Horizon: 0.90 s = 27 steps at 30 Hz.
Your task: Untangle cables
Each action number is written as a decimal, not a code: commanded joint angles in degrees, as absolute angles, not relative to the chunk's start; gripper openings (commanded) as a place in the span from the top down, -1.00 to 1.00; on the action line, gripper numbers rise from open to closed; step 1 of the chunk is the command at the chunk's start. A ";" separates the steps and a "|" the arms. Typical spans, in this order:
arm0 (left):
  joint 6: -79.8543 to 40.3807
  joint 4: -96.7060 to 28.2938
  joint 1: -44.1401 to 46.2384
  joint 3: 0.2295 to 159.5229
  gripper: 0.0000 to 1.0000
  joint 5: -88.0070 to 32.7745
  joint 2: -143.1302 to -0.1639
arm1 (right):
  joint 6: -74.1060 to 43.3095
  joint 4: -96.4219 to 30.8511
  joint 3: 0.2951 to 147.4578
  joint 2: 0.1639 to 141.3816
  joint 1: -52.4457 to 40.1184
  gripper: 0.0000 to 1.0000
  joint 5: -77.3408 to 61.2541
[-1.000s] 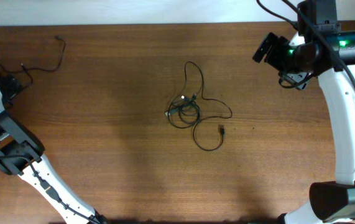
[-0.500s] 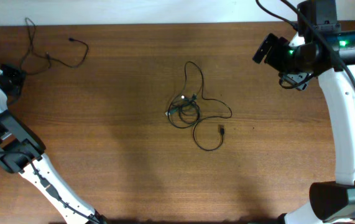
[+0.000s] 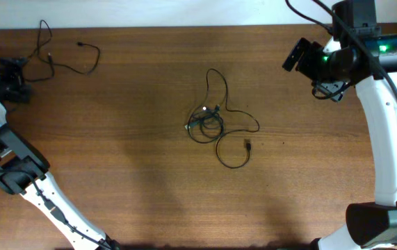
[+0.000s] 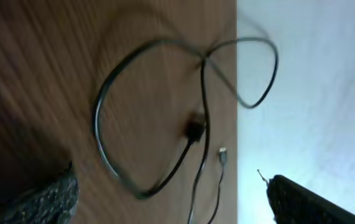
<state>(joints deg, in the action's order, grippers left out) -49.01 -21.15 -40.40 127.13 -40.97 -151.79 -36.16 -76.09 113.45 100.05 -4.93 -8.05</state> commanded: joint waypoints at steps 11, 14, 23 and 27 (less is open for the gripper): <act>-24.97 -32.64 -25.67 127.35 -0.98 -29.21 -151.48 | -31.68 -76.12 113.69 103.57 -8.19 -0.96 -8.38; -19.62 -36.93 -24.38 127.35 -0.92 -15.94 -148.05 | -31.68 -75.83 113.69 103.57 -8.19 -0.96 -8.38; -16.21 -45.65 -19.51 127.33 -0.48 8.78 -146.47 | -31.73 -76.14 113.69 103.57 -8.25 -0.97 -8.58; -16.19 -43.64 -18.11 127.33 -0.45 2.66 -147.48 | -31.73 -76.36 113.69 103.57 -8.25 -0.97 -8.62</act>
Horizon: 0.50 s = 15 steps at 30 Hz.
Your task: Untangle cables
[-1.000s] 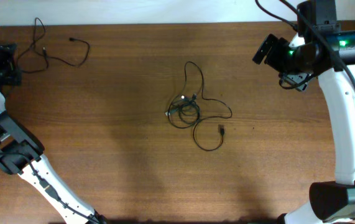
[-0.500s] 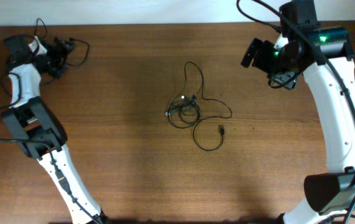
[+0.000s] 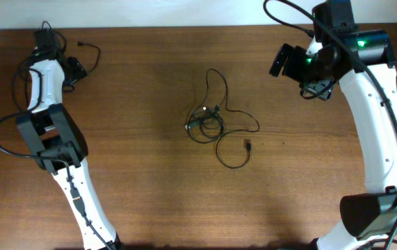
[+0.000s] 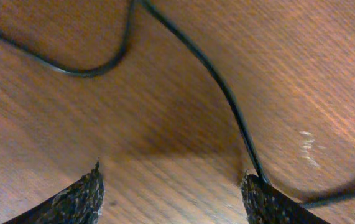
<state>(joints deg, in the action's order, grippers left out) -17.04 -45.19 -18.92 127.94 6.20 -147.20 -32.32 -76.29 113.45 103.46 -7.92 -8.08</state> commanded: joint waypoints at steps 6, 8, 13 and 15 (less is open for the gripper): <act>-16.21 -37.56 -18.02 127.33 -0.61 -2.39 -147.57 | -31.70 -77.17 113.69 103.57 -8.25 -0.97 -8.58; -16.19 -36.49 -18.11 127.33 -0.64 -2.37 -147.57 | -31.70 -77.19 113.69 103.57 -8.25 -0.97 -8.60; -16.21 -36.47 -20.97 132.25 -0.98 -2.17 -143.74 | -31.73 -77.60 113.69 103.57 -8.29 -0.97 -8.58; -16.19 -36.47 -23.46 134.93 -0.98 -2.17 -141.38 | -31.70 -77.38 113.69 103.57 -8.29 -0.97 -8.58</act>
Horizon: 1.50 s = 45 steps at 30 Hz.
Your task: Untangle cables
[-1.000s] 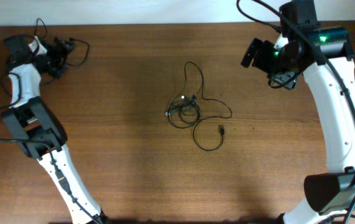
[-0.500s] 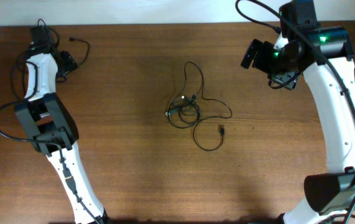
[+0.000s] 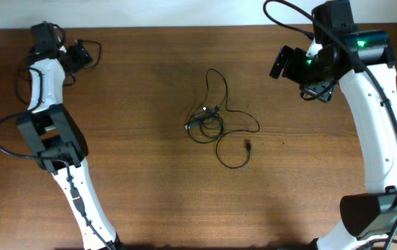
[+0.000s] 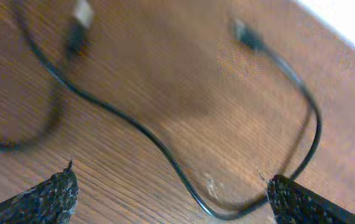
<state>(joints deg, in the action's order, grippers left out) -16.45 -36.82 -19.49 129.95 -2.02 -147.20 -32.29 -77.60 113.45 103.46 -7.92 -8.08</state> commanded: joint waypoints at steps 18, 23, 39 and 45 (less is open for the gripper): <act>-6.15 -78.61 -11.81 135.04 -0.99 -20.14 -140.66 | -31.70 -79.09 113.60 111.09 -8.36 -0.97 -9.52; -11.20 -74.32 -3.95 135.04 -0.98 -14.74 -140.66 | -10.26 -81.19 108.20 112.03 -13.30 -0.97 -12.23; -15.40 -75.46 -5.04 135.04 -0.98 -10.66 -140.66 | -3.51 -49.69 81.84 111.68 -18.41 0.92 -2.15; -15.40 -75.07 -4.97 135.04 -0.98 -10.68 -140.66 | -10.13 -58.67 96.57 104.62 -18.37 0.92 -4.47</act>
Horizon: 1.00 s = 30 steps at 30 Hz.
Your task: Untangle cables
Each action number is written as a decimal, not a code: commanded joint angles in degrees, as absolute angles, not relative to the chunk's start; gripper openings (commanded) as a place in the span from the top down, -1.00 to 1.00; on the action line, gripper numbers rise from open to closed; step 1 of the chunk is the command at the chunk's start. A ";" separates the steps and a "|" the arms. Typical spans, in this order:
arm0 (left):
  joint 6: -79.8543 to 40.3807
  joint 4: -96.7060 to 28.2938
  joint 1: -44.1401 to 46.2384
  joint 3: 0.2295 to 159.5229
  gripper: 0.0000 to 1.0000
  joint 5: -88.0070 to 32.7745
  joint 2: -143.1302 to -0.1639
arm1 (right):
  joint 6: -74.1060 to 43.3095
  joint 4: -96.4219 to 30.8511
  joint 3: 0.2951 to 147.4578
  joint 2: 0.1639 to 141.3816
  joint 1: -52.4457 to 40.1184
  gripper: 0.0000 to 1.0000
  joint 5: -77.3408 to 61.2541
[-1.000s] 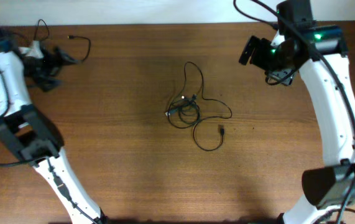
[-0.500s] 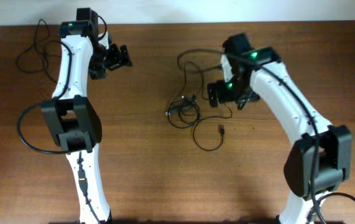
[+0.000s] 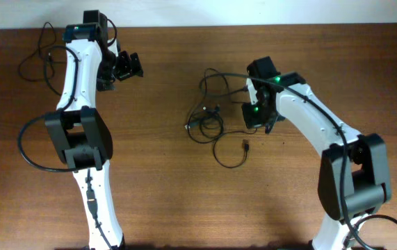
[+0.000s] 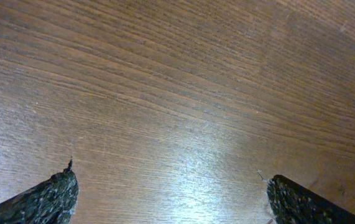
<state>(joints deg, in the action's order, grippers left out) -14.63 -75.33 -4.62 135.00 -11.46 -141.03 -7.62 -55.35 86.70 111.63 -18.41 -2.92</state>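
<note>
A knot of thin black cables (image 3: 208,123) lies mid-table, with a wide loop (image 3: 215,75) reaching toward the far edge and a plug (image 3: 245,145) on a lower loop. My right gripper (image 3: 255,114) sits at the knot's right side, over the cable; its jaws are hidden by the wrist. One separate black cable (image 3: 37,57) lies at the far left corner. My left gripper (image 3: 127,66) hovers to the right of it, open. In the left wrist view the gripper (image 4: 171,183) spans only bare wood.
The brown wooden table (image 3: 170,201) fills the view. A white strip (image 3: 184,12) runs past its far edge. My left arm's base link (image 3: 80,139) stands at the left, and my right arm (image 3: 351,167) crosses the right side.
My left gripper has moved right, off the separate cable, and now sees bare wood. My right arm has come from the far right corner to the knot; the knot's far loop is wider.
At first my left gripper was at the left edge beside the separate cable and my right arm stood at the far right corner. Then the left gripper was open over that cable twice, at slightly different spots. Now it is beyond it, and the right gripper is at the knot.
</note>
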 commanded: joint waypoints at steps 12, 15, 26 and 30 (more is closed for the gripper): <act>-15.40 -74.41 -4.97 135.04 -0.98 -10.66 -140.66 | -18.15 -52.31 126.82 91.31 -18.37 0.92 -4.51; -15.38 -74.59 -4.97 135.04 -0.98 -10.68 -140.66 | -21.08 -44.03 126.82 89.43 -18.37 0.92 -4.51; 24.73 -75.96 -4.60 135.06 -0.98 -60.77 -139.17 | -25.26 -48.14 126.80 84.86 -18.37 0.92 -2.59; 26.65 -75.40 -0.16 135.35 -0.98 -61.76 -133.47 | -31.24 -53.78 126.80 85.27 -18.37 0.92 -2.04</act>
<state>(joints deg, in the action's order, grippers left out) 21.82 -75.64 -3.51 135.00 -55.79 -140.07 -25.61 -52.71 126.50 85.03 -18.41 -2.98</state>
